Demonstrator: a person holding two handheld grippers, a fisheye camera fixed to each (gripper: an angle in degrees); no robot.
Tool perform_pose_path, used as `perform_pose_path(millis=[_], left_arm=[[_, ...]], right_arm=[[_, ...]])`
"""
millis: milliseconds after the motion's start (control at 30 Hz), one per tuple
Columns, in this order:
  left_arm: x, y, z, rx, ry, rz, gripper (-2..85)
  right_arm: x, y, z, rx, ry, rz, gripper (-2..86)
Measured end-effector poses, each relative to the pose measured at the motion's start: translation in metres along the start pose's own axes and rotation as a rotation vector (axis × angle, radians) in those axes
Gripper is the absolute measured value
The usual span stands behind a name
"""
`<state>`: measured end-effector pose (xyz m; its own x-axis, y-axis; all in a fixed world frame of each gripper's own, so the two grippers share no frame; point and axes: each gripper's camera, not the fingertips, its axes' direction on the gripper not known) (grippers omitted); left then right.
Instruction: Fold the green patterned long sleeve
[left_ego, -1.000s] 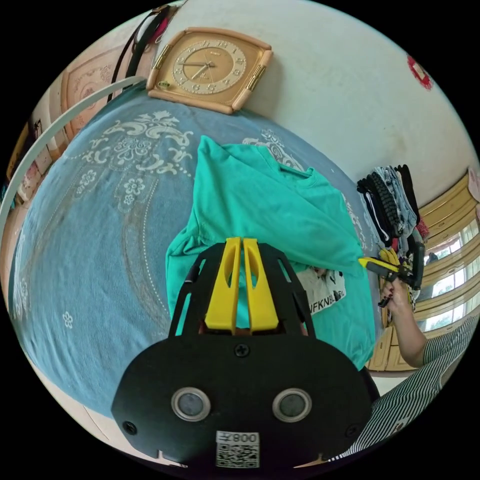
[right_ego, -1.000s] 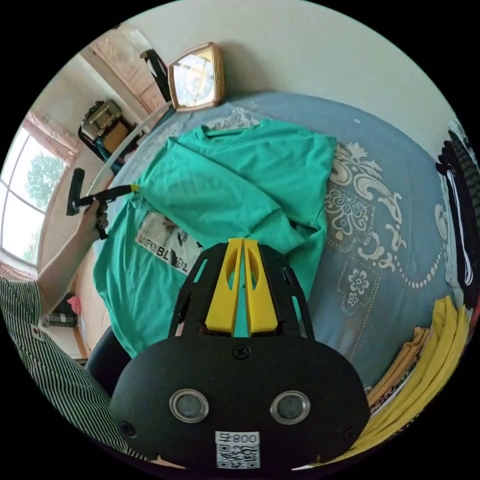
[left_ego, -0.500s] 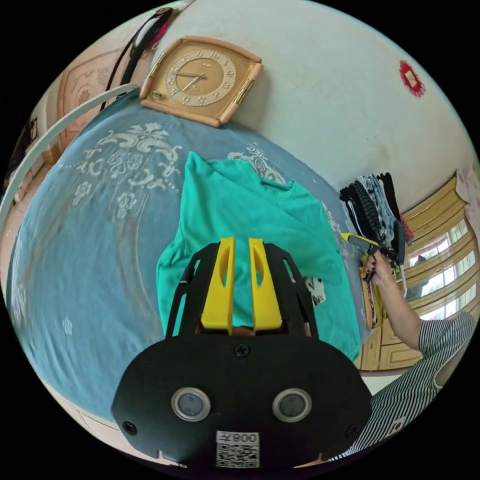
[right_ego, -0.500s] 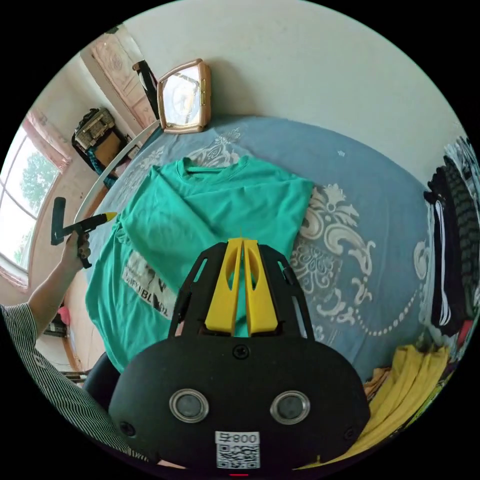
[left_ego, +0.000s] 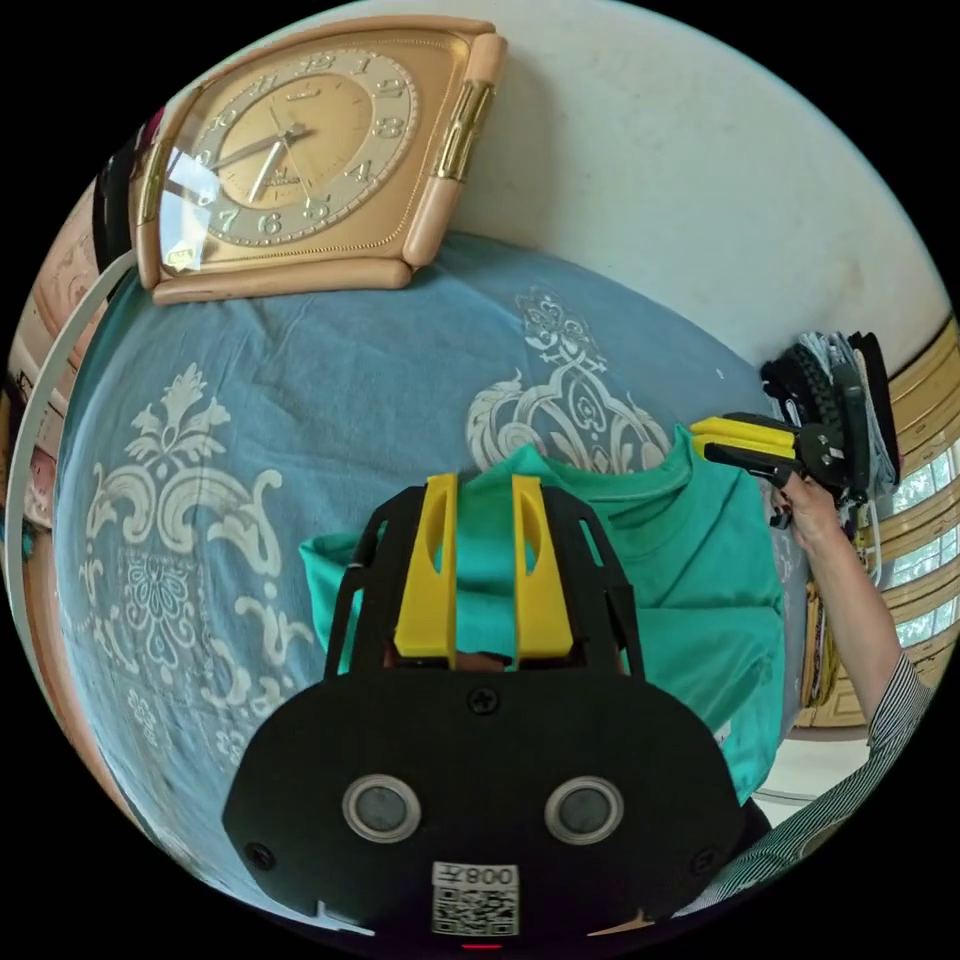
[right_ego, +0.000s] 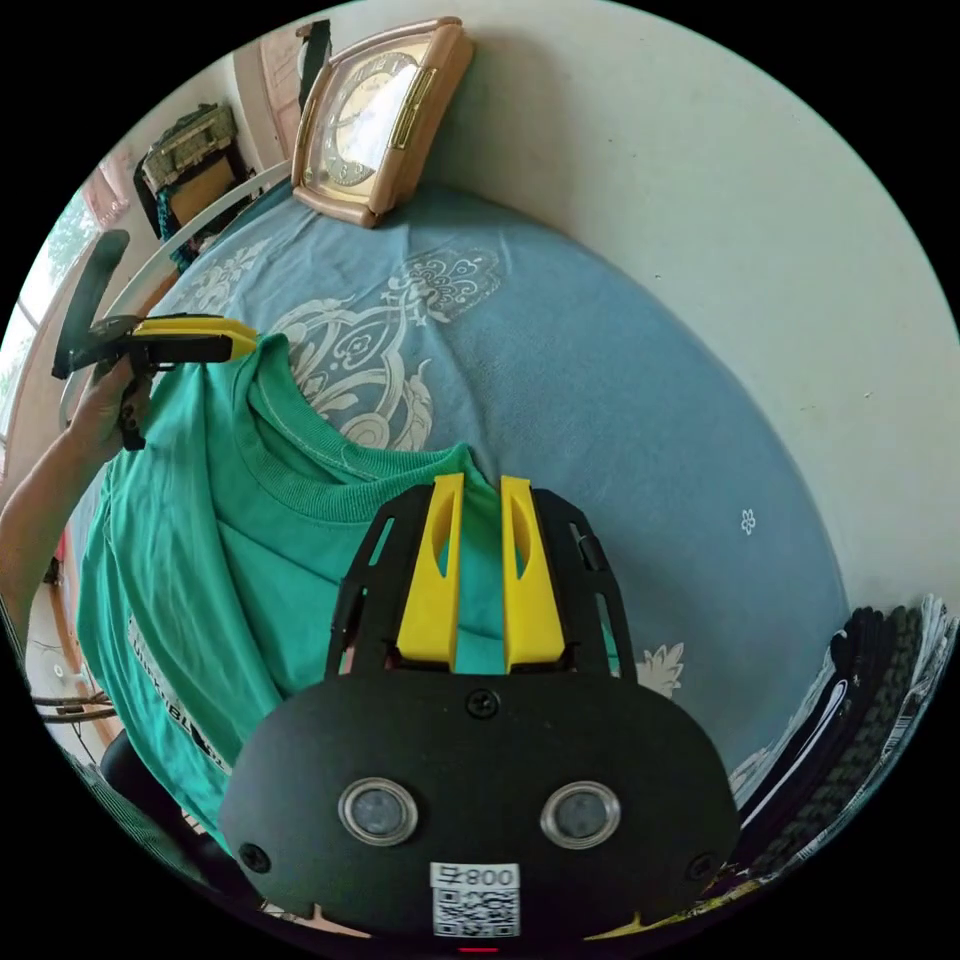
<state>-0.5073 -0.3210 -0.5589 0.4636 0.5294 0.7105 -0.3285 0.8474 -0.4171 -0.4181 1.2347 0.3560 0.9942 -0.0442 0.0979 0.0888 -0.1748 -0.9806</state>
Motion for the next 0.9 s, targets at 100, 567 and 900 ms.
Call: perform_pose_path(millis=[100,567,900], left_arm=[[0.014,-0.001,0.001,0.004,-0.008,0.043,3.8],[0.06,-0.013,-0.015,0.076,-0.106,0.073,2.6],[0.082,-0.01,-0.051,0.123,0.016,0.133,1.2]], right_arm=[[-0.007,0.005,-0.004,0.007,0.031,-0.026,2.6],[0.001,0.051,-0.016,0.089,0.01,0.108,0.5],[0.001,0.115,-0.049,0.251,-0.122,0.126,0.0]])
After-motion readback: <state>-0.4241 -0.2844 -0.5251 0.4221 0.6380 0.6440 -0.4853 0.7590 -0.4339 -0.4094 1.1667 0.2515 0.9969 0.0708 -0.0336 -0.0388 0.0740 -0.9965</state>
